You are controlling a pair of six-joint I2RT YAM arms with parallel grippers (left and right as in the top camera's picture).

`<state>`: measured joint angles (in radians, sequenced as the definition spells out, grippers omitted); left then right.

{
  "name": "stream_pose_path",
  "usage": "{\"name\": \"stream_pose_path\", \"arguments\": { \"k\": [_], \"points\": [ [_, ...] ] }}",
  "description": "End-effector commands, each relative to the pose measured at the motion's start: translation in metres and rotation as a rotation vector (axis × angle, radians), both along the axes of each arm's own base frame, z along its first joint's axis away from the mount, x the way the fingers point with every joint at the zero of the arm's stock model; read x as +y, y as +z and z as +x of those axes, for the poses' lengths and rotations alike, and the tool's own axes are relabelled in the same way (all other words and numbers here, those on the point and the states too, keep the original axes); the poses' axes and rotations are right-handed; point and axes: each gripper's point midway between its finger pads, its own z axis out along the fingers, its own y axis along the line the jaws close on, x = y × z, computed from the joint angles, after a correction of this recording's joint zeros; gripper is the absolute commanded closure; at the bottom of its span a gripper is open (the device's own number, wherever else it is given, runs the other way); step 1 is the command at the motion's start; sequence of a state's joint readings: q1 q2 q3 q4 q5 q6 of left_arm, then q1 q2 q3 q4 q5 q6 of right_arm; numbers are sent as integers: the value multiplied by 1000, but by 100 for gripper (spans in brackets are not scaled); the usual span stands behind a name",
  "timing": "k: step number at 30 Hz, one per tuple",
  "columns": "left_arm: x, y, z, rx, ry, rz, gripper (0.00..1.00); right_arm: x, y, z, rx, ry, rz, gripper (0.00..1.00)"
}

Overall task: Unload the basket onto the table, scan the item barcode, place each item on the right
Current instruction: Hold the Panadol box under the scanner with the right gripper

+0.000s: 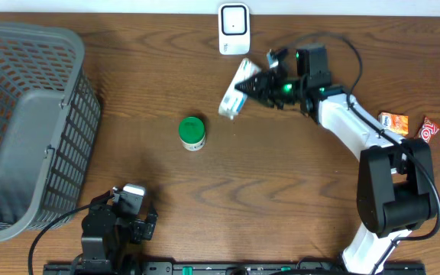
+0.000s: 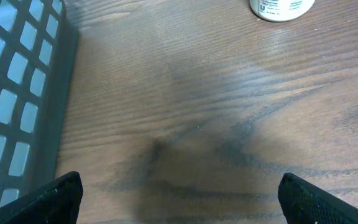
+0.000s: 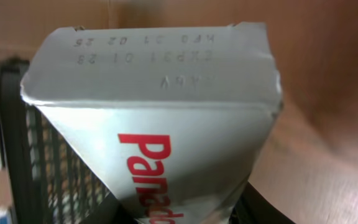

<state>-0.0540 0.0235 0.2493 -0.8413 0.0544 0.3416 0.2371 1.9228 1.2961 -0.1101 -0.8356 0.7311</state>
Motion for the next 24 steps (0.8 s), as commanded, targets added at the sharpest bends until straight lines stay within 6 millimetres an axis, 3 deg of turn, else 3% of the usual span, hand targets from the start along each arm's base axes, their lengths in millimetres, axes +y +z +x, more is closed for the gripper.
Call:
{"name": "stream_pose_path", "arguments": {
  "k": [1, 8, 11, 16, 24],
  "points": [
    [0, -14, -8, 58, -1, 0, 2, -15, 28, 32, -114, -110, -60, 88],
    [0, -14, -8, 58, -1, 0, 2, -47, 73, 80, -343, -246, -191, 90],
    [0, -14, -8, 58, -1, 0, 2, -68, 84, 100, -469, -321, -342, 98],
    [0, -14, -8, 58, -1, 0, 2, -87, 87, 113, -617, -341, -550, 99],
    [0, -14, -8, 58, -1, 0, 2, -92, 93, 122, -864, -250, -919, 99]
  ]
}}
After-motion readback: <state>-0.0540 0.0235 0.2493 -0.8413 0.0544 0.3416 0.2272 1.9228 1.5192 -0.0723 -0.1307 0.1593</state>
